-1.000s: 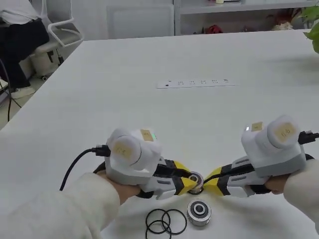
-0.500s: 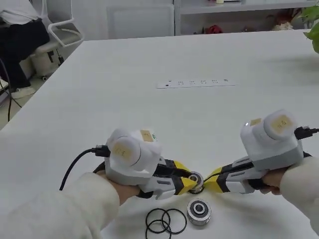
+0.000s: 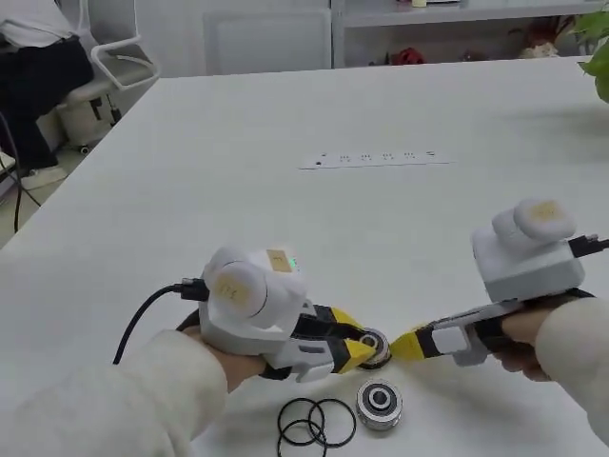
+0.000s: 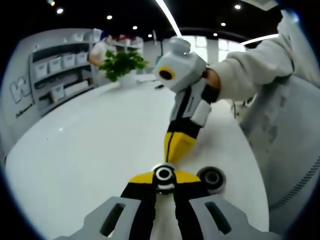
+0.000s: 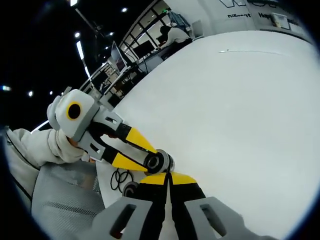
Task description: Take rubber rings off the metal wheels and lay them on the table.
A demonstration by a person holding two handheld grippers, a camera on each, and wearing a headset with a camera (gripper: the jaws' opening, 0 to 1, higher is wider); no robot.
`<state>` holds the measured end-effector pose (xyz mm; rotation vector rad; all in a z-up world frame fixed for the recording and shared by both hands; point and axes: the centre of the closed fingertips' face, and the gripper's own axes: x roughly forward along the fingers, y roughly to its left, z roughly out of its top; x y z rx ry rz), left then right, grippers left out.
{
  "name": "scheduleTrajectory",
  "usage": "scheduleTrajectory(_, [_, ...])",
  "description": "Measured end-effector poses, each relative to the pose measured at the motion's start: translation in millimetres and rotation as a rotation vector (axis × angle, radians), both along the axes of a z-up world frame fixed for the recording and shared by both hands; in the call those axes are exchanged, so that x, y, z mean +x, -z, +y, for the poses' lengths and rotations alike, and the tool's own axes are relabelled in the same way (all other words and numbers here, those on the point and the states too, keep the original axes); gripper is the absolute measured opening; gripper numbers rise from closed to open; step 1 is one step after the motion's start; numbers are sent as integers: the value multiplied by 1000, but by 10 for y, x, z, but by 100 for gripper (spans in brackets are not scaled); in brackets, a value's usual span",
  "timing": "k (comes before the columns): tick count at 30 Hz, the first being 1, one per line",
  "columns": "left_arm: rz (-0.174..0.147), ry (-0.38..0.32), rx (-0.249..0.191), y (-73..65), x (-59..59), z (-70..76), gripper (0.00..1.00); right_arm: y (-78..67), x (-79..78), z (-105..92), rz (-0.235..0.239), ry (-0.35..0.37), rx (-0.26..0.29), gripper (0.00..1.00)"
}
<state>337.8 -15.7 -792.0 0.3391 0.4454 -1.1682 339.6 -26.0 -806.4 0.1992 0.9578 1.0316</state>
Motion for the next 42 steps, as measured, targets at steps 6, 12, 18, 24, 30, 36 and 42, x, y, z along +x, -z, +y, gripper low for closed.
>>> scheduleTrajectory(6, [-6, 4, 3, 1, 3, 1, 14, -13, -13, -6, 45, 32, 31, 0])
scheduleTrajectory(12, [-6, 4, 1, 0, 5, 1, 14, -33, -17, -17, 106, 76, 78, 0])
scheduleTrajectory(18, [-7, 3, -3, 2, 5, 3, 14, -85, -19, 17, 98, 72, 94, 0])
scheduleTrajectory(24, [-12, 4, -1, 3, 4, 4, 14, -110, -13, 30, 63, 51, 83, 0])
scheduleTrajectory(30, [-16, 3, -2, 2, 0, 2, 14, -123, -10, 40, 43, 39, 76, 0])
scheduleTrajectory(36, [-16, 3, -3, 1, -6, 3, 14, -131, -21, 56, 33, 28, 68, 0])
scheduleTrajectory(42, [-16, 0, -5, 0, -11, 3, 14, -141, -30, 74, 25, 18, 68, 0])
